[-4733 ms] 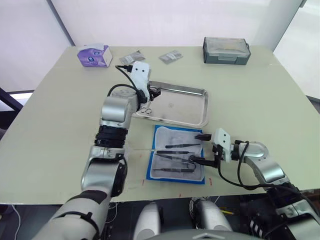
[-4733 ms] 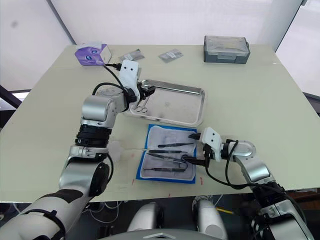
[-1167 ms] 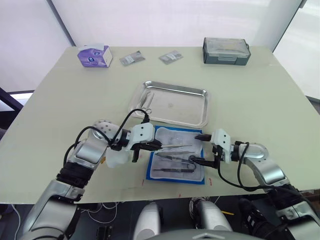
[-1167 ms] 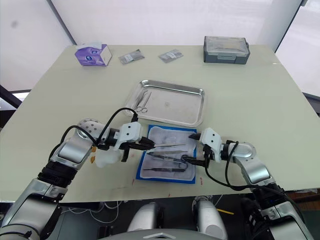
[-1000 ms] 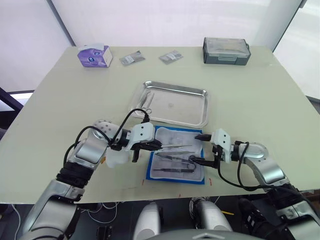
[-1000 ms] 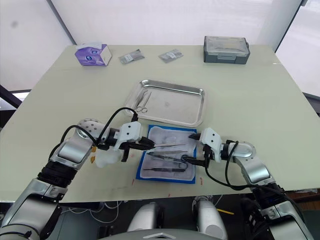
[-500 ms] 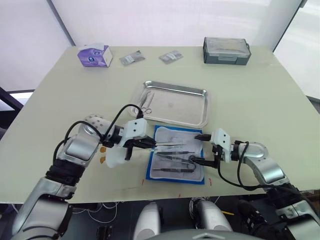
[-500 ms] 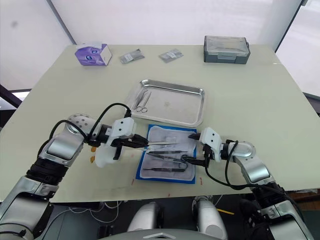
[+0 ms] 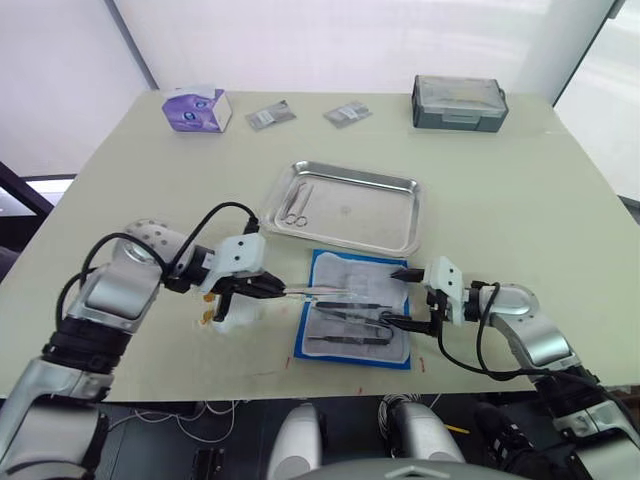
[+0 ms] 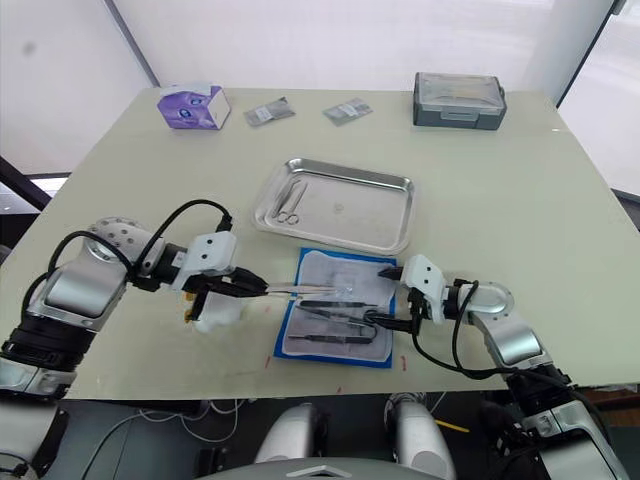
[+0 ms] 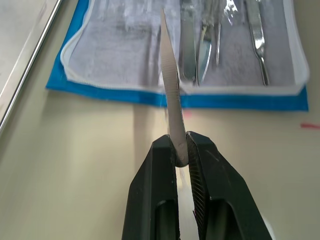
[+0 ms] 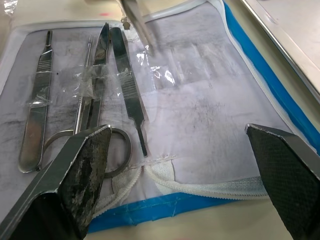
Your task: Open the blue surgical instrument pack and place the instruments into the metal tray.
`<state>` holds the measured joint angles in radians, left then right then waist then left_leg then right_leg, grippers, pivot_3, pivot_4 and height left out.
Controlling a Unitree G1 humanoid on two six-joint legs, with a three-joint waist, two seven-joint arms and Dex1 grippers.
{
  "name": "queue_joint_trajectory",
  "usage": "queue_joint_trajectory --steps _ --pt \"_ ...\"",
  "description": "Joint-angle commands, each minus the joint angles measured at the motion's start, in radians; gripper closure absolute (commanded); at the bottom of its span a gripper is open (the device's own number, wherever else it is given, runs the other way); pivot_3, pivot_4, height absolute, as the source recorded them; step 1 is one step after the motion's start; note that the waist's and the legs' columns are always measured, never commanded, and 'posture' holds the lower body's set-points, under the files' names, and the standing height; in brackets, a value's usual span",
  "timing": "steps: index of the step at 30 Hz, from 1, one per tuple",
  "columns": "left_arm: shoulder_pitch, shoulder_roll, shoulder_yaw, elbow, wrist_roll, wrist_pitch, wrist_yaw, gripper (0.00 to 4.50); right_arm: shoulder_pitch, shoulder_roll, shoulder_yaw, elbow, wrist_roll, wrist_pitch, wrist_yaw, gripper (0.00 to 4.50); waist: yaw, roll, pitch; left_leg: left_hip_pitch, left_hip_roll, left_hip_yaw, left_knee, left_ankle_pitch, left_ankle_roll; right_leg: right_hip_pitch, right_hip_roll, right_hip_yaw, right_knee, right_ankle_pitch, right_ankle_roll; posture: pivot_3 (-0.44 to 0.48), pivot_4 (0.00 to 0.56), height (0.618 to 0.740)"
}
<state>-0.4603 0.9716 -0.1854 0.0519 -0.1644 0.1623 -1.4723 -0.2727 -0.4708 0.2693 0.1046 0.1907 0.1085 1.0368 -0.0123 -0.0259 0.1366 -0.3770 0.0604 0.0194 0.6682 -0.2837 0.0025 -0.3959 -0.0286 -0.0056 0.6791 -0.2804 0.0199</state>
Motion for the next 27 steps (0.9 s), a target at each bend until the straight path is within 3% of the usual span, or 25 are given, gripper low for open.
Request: queue_joint_trajectory --steps 1,5,8,12,19,24,27 --pt "0.008 0.047 0.069 -0.024 -0.057 0.015 -0.038 4.46 0.046 0.007 0.080 0.078 -0.077 0.046 -0.012 0.00 0.002 -0.001 0.000 0.000 0.001 0.000 0.000 0.000 0.000 0.000 0.001 0.000 0.000 0.000 0.000 0.000 0.150 0.731" --pt "0.011 0.073 0.128 -0.031 -0.134 0.093 -0.056 4.46 0.047 0.008 0.080 0.078 -0.078 0.046 -0.010 0.00 0.006 0.000 0.000 0.000 0.004 -0.001 0.000 0.000 0.000 0.000 0.003 -0.002 0.000 -0.001 -0.003 0.000 0.150 0.731" --pt "-0.039 0.034 0.179 -0.014 -0.180 0.191 0.029 4.46 0.046 0.007 0.080 0.079 -0.078 0.046 -0.006 0.00 0.008 0.000 0.000 0.000 0.004 -0.001 0.000 0.000 0.000 0.000 0.004 -0.002 0.000 -0.001 -0.003 0.000 0.150 0.731" --pt "-0.102 -0.099 0.197 -0.052 -0.161 0.323 0.280 4.46 0.041 0.006 0.081 0.083 -0.079 0.045 0.000 0.00 0.008 -0.004 -0.003 0.000 0.004 -0.001 0.000 0.000 0.000 0.000 0.004 -0.002 -0.001 -0.001 -0.003 0.000 0.150 0.731" --pt "-0.154 -0.288 0.183 -0.122 -0.120 0.516 0.597 4.46 0.040 0.006 0.079 0.085 -0.079 0.045 0.001 0.00 -0.008 -0.004 -0.002 0.000 0.004 0.000 0.000 0.000 0.000 0.000 0.005 0.003 -0.001 0.000 -0.003 0.000 0.150 0.731" --pt "-0.205 -0.524 0.184 -0.157 -0.034 0.717 0.970 4.46 0.041 0.004 0.080 0.083 -0.080 0.045 0.000 0.00 -0.001 -0.005 -0.003 0.001 0.004 0.000 0.001 0.000 0.000 0.000 0.005 0.004 0.001 0.000 -0.003 0.000 0.150 0.731" --pt "-0.198 -0.567 0.180 -0.175 -0.001 0.767 1.049 4.46 0.044 0.004 0.082 0.081 -0.081 0.044 -0.001 0.00 -0.010 -0.004 -0.003 0.000 0.004 -0.001 0.000 0.000 0.000 0.000 0.006 0.005 0.000 0.000 -0.003 0.000 0.150 0.731"
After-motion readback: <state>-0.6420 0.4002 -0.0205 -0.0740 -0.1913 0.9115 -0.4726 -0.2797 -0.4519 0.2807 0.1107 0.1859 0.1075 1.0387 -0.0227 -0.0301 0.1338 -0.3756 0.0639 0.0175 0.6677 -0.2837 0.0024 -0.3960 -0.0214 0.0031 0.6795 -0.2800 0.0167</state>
